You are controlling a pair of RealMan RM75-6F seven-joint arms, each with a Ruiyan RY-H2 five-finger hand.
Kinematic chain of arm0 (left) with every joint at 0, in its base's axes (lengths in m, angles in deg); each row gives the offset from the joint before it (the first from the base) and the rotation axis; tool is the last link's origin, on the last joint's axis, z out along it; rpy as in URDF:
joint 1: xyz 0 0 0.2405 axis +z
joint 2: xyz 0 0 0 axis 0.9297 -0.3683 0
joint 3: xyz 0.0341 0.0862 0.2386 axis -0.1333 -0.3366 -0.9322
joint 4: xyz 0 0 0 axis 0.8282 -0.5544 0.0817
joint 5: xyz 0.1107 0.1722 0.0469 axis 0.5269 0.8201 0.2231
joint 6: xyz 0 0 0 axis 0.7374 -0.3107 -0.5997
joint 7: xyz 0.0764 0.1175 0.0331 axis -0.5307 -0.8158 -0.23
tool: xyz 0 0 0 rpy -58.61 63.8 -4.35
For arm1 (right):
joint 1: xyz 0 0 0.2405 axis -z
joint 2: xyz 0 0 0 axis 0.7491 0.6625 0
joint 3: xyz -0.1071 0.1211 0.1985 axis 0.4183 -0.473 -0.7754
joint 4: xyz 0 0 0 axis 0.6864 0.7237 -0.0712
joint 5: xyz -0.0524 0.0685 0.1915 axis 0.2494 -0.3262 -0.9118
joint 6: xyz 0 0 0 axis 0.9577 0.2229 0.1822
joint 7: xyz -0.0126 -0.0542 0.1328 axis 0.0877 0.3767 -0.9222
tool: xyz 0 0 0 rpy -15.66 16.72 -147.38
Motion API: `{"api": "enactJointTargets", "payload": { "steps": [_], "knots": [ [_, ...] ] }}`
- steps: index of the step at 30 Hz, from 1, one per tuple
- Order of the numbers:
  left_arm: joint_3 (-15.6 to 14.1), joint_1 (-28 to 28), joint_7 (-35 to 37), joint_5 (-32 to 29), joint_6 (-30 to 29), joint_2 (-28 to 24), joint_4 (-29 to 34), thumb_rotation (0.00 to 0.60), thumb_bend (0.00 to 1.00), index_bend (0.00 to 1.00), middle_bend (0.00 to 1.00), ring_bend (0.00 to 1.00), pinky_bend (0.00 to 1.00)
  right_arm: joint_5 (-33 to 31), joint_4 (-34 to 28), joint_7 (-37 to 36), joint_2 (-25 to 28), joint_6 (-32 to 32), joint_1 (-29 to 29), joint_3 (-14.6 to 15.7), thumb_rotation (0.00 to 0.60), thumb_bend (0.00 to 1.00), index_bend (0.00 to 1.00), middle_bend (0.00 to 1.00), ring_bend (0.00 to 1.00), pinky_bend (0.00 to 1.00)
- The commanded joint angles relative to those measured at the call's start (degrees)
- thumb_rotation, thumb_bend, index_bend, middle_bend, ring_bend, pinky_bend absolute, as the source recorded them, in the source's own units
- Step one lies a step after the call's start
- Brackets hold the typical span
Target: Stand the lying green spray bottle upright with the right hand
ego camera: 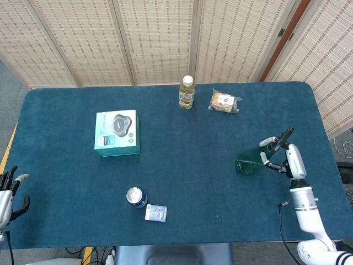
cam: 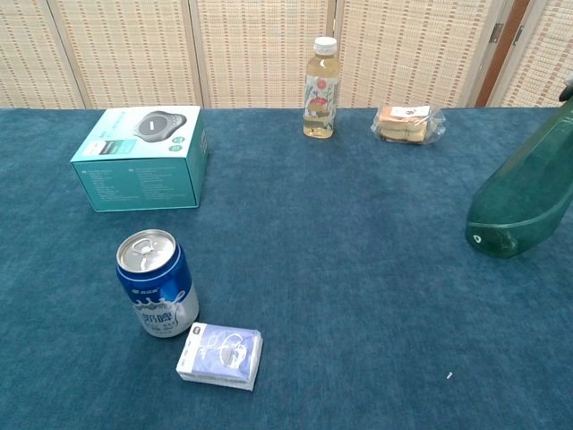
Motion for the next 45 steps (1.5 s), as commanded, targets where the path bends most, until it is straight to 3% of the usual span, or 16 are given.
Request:
{"api": "enactJointTargets", "payload": {
  "steps": [1, 28, 45],
  "knots": [
    [0.01, -0.02, -0.05, -0.08, 0.09, 0.06, -0.06, 0.6, 0.51, 0.18, 0.0, 0.0, 0.0, 0.25, 0.28, -0.47, -0.08, -0.1, -0.09, 0.08, 0.6, 0.28, 0.47, 0.46, 0.31, 0.32],
    [-0.05, -0.04, -2.62, 0.27, -0.52, -0.75, 2.63, 0.6, 0.51, 0.18, 0.0, 0.0, 0.0, 1.29, -0.38, -1.82, 2.11, 2.03, 1.69, 0.69, 0.6, 0.25, 0.34, 0.37, 0.25, 0.28],
    [0.19, -0.18, -5.62, 0.43, -1.42, -1.28, 5.58, 0.6, 0.51, 0.18, 0.0, 0.0, 0.0, 2.75, 1.39, -4.69, 2.17, 4.02, 4.08, 2.64, 0.6, 0.25, 0.34, 0.37, 0.24, 0.28]
  ]
}}
